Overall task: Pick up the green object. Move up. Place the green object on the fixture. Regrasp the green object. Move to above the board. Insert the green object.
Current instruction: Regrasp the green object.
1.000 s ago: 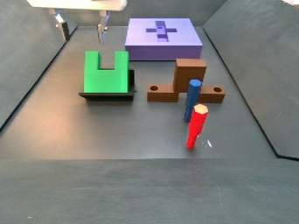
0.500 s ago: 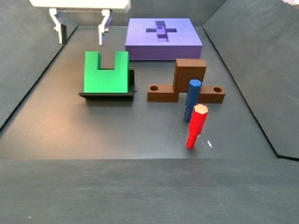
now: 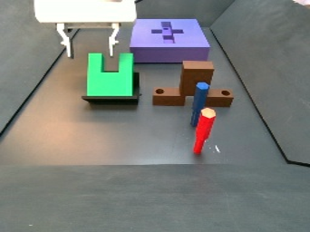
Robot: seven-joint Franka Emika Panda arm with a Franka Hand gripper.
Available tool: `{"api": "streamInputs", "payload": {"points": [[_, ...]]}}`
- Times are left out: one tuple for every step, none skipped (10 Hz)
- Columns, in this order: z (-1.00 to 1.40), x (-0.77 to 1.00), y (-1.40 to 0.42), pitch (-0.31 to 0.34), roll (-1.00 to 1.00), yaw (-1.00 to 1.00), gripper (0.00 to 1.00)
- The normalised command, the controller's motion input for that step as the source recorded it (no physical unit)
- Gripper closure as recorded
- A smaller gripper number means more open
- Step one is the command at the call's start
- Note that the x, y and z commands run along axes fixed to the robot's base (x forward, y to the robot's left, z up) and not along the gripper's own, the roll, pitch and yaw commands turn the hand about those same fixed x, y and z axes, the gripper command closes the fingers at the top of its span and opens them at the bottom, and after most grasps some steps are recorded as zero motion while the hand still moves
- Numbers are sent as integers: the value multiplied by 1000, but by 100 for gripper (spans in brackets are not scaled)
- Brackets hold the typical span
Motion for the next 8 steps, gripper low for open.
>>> {"api": "streamInputs", "payload": {"points": [[-223,374,-146,0,229,60,0],[-211,189,-3,0,31,0,0],[-6,51,0,0,0,0,0],[0,0,66,0,-83,0,0],[-137,0,0,-20,-69,-77,0],[-249,0,-37,0,0,-86,0],[-214,0,-120,0,0,-97,0],[-126,0,-140,0,0,-146,0]]}}
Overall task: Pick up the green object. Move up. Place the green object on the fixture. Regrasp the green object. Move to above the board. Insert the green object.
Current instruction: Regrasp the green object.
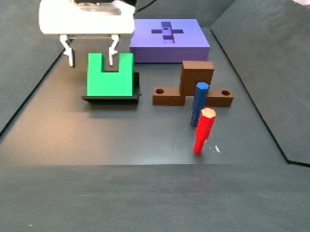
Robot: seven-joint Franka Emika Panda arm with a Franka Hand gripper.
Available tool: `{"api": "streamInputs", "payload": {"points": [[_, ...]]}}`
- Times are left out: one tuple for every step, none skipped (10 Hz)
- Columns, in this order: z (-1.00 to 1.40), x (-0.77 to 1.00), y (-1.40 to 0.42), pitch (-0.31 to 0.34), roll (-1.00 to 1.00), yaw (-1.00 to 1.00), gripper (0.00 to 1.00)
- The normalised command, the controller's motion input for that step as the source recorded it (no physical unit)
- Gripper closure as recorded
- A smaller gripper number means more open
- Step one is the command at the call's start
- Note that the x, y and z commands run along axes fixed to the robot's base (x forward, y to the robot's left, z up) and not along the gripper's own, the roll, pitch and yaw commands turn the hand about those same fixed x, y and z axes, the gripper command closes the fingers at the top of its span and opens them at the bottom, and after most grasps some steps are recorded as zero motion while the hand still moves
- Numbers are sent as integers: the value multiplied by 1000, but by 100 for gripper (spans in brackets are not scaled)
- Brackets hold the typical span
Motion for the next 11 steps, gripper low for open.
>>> {"api": "streamInputs", "payload": {"points": [[-26,117,-131,203,369,-137,0],[-23,46,-89,229,403,-180,0],[-60,60,-9,254,274,-274,0],[-117,0,0,183,100,-237,0],[-129,0,0,91,6,-91,0],[-91,0,6,0,-11,0,0],[-29,0,14,0,-37,0,0],[0,0,0,0,6,0,0],[0,0,0,0,0,0,0],[0,0,0,0,0,0,100],[0,0,0,0,0,0,100]]}}
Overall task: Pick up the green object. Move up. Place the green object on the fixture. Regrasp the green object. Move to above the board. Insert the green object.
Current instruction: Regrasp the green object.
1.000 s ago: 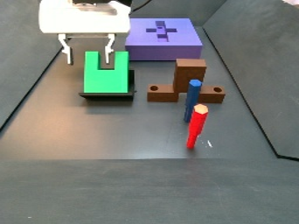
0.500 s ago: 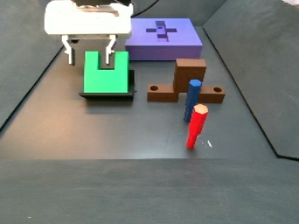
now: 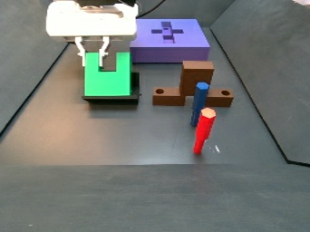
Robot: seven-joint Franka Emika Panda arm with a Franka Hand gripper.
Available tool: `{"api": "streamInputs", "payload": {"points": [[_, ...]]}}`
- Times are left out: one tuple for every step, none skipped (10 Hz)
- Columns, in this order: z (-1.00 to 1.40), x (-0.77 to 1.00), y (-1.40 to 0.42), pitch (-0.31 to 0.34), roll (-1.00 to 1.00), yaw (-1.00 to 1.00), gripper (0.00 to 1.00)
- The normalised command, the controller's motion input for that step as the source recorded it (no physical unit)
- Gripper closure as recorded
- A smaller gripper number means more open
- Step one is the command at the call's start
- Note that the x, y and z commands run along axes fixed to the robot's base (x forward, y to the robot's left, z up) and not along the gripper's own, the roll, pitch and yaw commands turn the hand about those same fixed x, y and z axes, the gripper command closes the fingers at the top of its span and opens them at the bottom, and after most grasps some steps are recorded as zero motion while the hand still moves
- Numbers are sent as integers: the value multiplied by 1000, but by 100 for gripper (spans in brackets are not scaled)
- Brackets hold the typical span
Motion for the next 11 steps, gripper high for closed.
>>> {"api": "streamInputs", "payload": {"points": [[0,0,0,0,0,0,100],[0,0,0,0,0,0,100],[0,0,0,0,0,0,100],[0,0,0,0,0,0,100],[0,0,0,0,0,0,100],[0,0,0,0,0,0,100],[0,0,0,0,0,0,100],[0,0,0,0,0,0,100],[0,0,0,0,0,0,100],[0,0,0,0,0,0,100],[0,0,0,0,0,0,100]]}}
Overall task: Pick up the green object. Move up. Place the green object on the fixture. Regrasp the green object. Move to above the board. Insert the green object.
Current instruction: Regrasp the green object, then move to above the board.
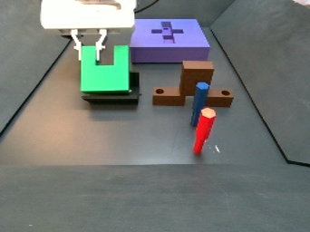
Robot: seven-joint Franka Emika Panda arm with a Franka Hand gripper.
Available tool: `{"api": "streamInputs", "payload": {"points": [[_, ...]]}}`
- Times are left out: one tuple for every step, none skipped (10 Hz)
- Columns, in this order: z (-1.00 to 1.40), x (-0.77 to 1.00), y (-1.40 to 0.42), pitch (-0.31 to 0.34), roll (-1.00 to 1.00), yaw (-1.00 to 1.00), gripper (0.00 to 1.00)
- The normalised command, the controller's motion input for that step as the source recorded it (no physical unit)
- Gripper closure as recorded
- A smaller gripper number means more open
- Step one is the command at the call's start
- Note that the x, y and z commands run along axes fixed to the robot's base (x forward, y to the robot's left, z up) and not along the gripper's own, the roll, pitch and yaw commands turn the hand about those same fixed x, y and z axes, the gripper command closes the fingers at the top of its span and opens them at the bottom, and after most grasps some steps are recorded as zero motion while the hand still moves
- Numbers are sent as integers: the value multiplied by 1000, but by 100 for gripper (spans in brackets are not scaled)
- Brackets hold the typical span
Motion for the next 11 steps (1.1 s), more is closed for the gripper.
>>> {"api": "streamInputs", "payload": {"points": [[0,0,0,0,0,0,100],[0,0,0,0,0,0,100],[0,0,0,0,0,0,100],[1400,0,0,0,0,0,100],[1400,-23,4,58,-6,33,100],[1400,-47,5,59,-77,28,100],[1400,-44,19,23,-46,38,100],[1400,-27,-6,42,-5,37,100],[1400,-25,-17,47,-11,28,100],[1400,2,8,51,-24,24,100],[609,20,-10,62,-12,23,100]]}}
